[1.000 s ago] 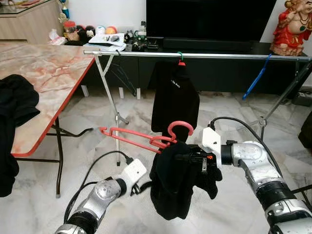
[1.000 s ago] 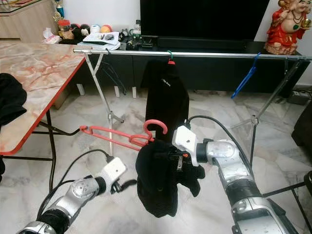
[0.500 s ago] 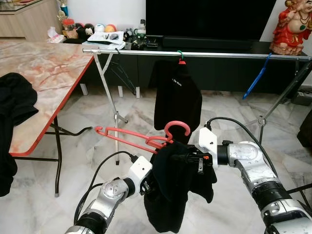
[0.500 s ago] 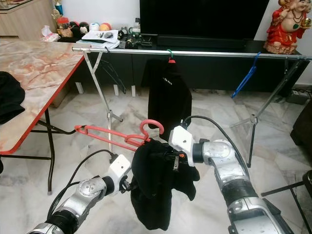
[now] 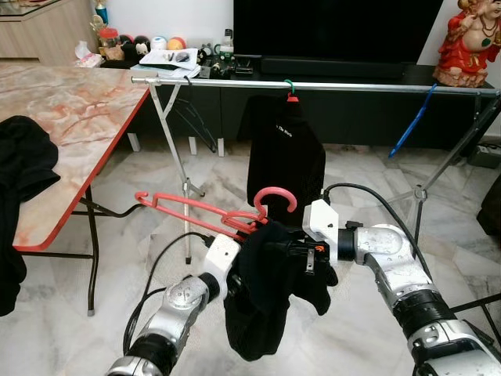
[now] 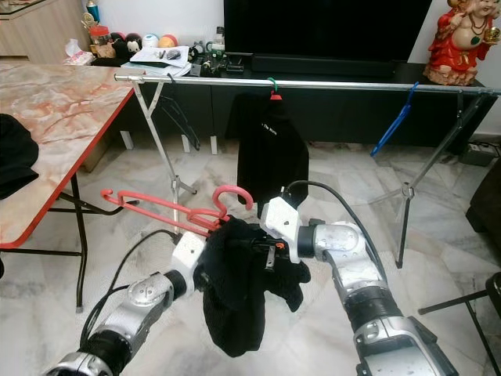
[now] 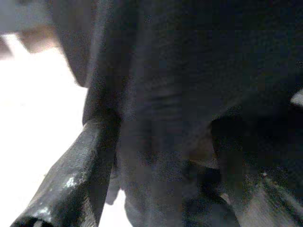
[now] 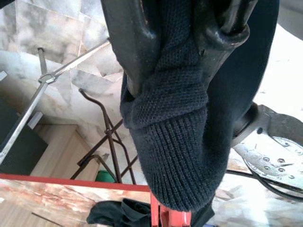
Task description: Hang hanger
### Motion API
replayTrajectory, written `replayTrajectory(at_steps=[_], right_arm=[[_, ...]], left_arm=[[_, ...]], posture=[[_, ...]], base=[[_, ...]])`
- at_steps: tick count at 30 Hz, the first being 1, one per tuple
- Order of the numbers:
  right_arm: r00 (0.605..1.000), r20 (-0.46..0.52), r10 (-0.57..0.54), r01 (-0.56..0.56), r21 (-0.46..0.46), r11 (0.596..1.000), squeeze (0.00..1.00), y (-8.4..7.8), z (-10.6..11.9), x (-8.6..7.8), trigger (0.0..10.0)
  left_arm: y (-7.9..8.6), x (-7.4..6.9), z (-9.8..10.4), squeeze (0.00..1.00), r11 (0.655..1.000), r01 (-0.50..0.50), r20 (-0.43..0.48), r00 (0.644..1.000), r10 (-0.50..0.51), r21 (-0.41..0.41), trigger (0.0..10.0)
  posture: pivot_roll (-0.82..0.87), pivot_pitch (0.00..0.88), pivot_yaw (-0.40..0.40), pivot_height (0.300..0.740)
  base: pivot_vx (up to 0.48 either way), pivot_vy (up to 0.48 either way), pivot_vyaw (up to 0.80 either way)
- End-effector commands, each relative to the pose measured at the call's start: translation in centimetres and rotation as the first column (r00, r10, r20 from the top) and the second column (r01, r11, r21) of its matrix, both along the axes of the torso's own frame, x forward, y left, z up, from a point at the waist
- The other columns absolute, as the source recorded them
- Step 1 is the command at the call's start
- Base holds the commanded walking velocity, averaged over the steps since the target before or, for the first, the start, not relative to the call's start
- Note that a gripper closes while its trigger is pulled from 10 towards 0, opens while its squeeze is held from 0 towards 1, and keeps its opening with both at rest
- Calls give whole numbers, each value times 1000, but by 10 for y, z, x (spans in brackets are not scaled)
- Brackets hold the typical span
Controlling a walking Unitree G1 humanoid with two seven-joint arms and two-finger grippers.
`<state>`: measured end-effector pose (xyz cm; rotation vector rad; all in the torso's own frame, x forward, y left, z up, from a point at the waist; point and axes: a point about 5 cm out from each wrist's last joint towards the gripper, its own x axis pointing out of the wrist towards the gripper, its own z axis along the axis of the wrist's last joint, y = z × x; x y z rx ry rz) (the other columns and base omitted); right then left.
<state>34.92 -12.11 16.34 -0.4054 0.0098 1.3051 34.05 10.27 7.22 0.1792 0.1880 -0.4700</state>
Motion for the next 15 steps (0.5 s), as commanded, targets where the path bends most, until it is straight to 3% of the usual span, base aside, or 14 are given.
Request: replayTrajectory(at_steps=[1, 5, 11, 15], right_arm=[[999, 47, -1, 0, 21, 1000, 0, -1, 12, 2, 10000], [999, 41, -26, 26, -8, 1000, 0, -8, 7, 2, 10000], [999, 25, -22, 22, -18, 1000, 0, -9, 1, -2, 10000], [1000, 19, -22, 22, -16, 1000, 0, -9, -2, -3, 10000]], left_arm=[[8, -1, -9, 0, 995, -33, -30, 999, 36, 91, 10000], [22, -7, -21, 0, 976, -30, -67, 997, 45, 217, 10000], [37, -7, -24, 0, 955, -165, -29, 984, 177, 247, 10000], [35, -8, -26, 0, 962, -184, -43, 980, 196, 200, 10000]], posture=[[-22, 96, -26, 740], [-26, 71, -24, 740], [-23, 60, -22, 740], [-23, 55, -23, 740]], base=[[0, 0, 0], [0, 0, 0], [0, 0, 0], [0, 0, 0]])
